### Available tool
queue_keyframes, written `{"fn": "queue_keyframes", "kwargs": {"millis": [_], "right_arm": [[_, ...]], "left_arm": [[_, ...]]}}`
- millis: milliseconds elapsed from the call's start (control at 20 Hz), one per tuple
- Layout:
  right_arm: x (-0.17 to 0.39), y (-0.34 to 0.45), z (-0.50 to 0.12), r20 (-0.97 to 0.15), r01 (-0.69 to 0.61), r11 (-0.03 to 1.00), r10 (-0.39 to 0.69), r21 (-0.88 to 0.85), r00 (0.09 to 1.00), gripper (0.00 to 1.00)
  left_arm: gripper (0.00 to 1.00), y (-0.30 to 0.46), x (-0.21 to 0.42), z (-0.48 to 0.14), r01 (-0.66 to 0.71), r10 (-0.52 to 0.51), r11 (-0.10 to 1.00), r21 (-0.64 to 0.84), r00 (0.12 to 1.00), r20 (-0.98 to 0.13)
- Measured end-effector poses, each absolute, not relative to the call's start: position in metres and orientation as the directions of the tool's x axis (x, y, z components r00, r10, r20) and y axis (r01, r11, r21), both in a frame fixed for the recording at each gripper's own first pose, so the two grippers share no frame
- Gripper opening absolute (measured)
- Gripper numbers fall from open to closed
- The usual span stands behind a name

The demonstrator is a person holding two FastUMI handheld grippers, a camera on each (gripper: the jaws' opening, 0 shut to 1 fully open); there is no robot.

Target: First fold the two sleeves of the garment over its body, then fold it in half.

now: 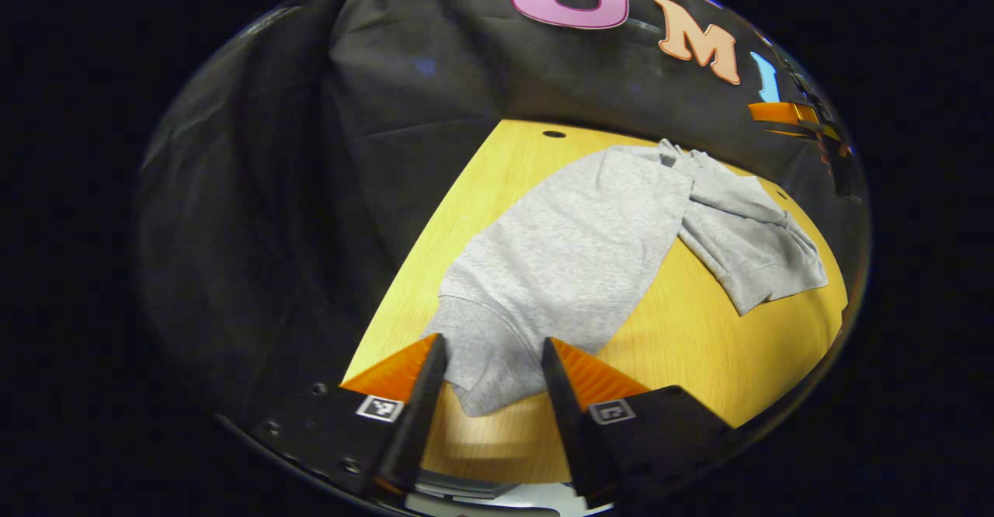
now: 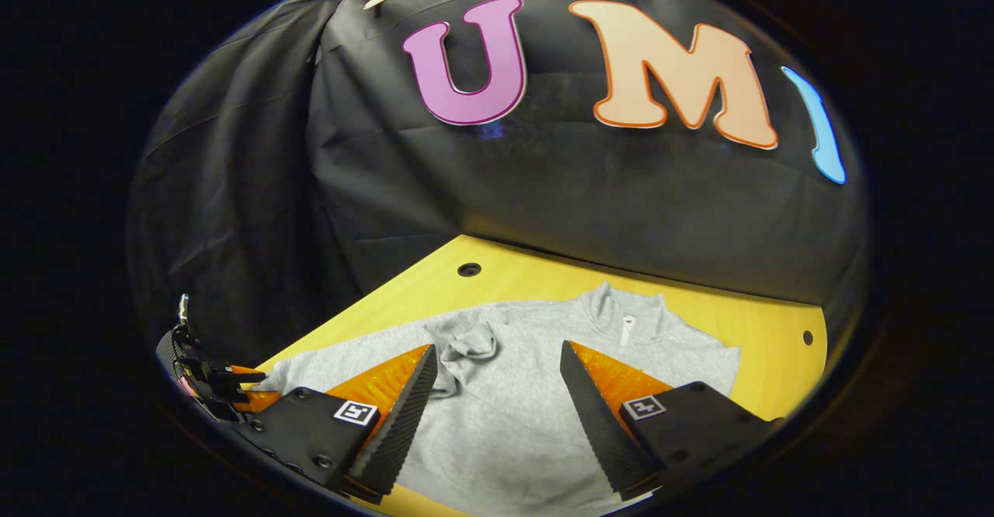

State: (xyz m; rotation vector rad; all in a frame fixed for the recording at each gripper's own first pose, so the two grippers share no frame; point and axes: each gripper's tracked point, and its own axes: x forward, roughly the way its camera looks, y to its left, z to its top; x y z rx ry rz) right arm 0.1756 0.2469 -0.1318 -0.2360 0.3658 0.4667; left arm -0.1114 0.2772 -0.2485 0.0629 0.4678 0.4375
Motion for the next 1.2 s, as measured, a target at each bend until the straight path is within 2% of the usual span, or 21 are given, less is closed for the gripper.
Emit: {"fn": "queue_keyframes", "kwargs": {"millis": [50, 200, 250, 350, 550, 800, 850, 900, 950, 1000, 1200], "right_arm": [[0.169, 0.237, -0.130, -0.394, -0.462, 0.876, 0.380, -0.135, 0.837, 0.98], [0.150, 0.206, -0.123, -0.380, -0.407, 0.904, 0.333, -0.132, 0.863, 0.98], [0.144, 0.197, -0.121, -0.374, -0.392, 0.911, 0.321, -0.130, 0.870, 0.98], [0.137, 0.184, -0.118, -0.368, -0.366, 0.924, 0.304, -0.109, 0.879, 0.96], [0.123, 0.162, -0.110, -0.351, -0.324, 0.941, 0.273, -0.098, 0.896, 0.98], [0.109, 0.135, -0.099, -0.325, -0.276, 0.956, 0.232, -0.097, 0.917, 0.98], [0.107, 0.129, -0.098, -0.323, -0.266, 0.959, 0.224, -0.094, 0.919, 0.96], [0.104, 0.122, -0.096, -0.320, -0.257, 0.962, 0.216, -0.091, 0.922, 0.98], [0.101, 0.116, -0.095, -0.318, -0.248, 0.965, 0.208, -0.090, 0.925, 0.96], [0.100, 0.109, -0.094, -0.316, -0.240, 0.967, 0.202, -0.086, 0.927, 0.99], [0.090, 0.083, -0.091, -0.312, -0.216, 0.974, 0.182, -0.076, 0.932, 0.96]], "left_arm": [[0.56, 0.276, -0.107, -0.249, -0.383, 0.416, 0.909, 0.164, 0.807, -0.419], [0.33, 0.272, -0.103, -0.249, -0.377, 0.404, 0.914, 0.149, 0.809, -0.428], [0.21, 0.271, -0.102, -0.248, -0.378, 0.400, 0.915, 0.140, 0.806, -0.435], [0.11, 0.270, -0.103, -0.250, -0.382, 0.395, 0.916, 0.125, 0.798, -0.454], [0.02, 0.269, -0.099, -0.250, -0.372, 0.390, 0.918, 0.137, 0.786, -0.480], [0.02, 0.251, -0.093, -0.247, -0.339, 0.336, 0.936, 0.098, 0.771, -0.540], [0.02, 0.246, -0.090, -0.242, -0.329, 0.325, 0.940, 0.093, 0.775, -0.542], [0.02, 0.241, -0.086, -0.234, -0.316, 0.313, 0.944, 0.090, 0.782, -0.539], [0.02, 0.233, -0.081, -0.224, -0.298, 0.298, 0.950, 0.089, 0.793, -0.531], [0.01, 0.224, -0.075, -0.213, -0.268, 0.271, 0.960, 0.083, 0.808, -0.523], [0.02, 0.184, -0.047, -0.176, -0.132, 0.176, 0.984, 0.123, 0.841, -0.511]]}}
